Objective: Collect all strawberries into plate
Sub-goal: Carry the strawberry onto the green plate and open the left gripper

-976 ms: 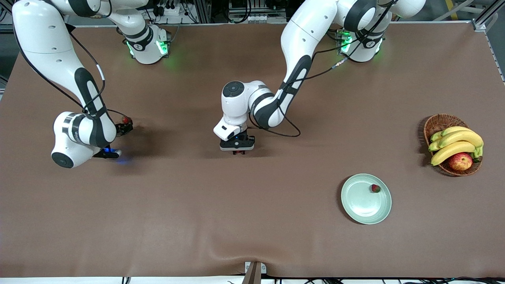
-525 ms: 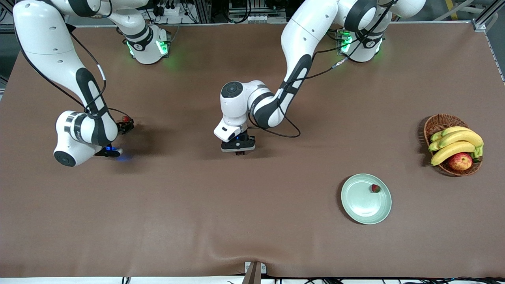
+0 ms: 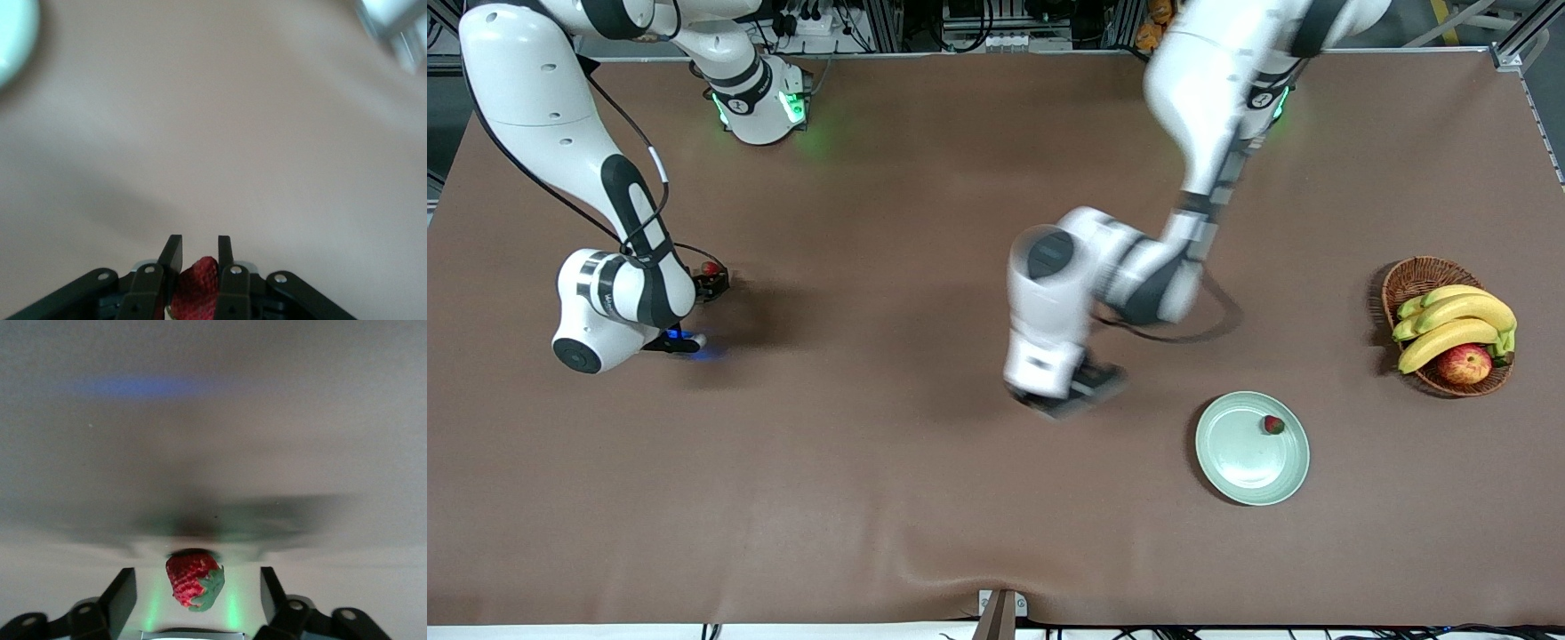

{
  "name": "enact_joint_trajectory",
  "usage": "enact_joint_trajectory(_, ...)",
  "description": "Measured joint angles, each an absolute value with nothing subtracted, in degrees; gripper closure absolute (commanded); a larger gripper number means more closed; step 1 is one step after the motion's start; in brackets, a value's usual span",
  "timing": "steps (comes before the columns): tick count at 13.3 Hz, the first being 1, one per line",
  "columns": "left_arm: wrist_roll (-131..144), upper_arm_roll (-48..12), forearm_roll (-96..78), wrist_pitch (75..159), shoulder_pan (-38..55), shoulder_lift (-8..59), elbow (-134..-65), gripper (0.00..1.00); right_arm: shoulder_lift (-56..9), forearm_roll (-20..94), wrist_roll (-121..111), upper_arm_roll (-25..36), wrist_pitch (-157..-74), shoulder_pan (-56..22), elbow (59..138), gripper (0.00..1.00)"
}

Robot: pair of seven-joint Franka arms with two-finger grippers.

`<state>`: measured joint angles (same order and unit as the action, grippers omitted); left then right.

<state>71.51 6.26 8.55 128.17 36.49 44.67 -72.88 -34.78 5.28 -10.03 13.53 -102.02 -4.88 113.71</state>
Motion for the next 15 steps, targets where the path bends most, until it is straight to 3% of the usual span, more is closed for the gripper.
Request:
enact_joint_trajectory(5, 71.6, 5.5, 8.0, 123.7, 20.5, 43.9, -75.8, 1.0, -34.8, 5.3, -10.0, 13.5, -102.0, -4.9, 113.9, 0.53)
enact_joint_trajectory(9, 71.6, 5.3, 7.4, 121.7, 16.0, 44.1, -79.4, 1.0, -34.7, 5.3, -10.0, 13.5, -101.9, -4.9, 113.8, 0.8)
enact_joint_trajectory(12, 71.6, 5.2, 6.8, 122.9, 14.2, 45.6, -80.9, 1.0, -34.7, 5.3, -10.0, 13.5, -101.9, -4.9, 113.8, 0.89)
enact_joint_trajectory(13, 71.6, 5.2, 6.7, 124.2, 14.0, 46.3, -81.0, 0.91, -34.7, 5.3, -10.0, 13.5, -101.9, -4.9, 113.8, 0.89)
enact_joint_trajectory(14, 71.6, 5.2, 6.7, 125.1, 13.9, 46.8, -81.0, 0.3, -34.7, 5.3, -10.0, 13.4, -102.1, -4.9, 113.6, 0.89)
enact_joint_trajectory(15, 71.6, 5.1, 6.7, 125.8, 13.7, 47.1, -81.0, 0.0, -34.7, 5.3, -10.0, 13.4, -102.3, -4.9, 112.9, 0.89)
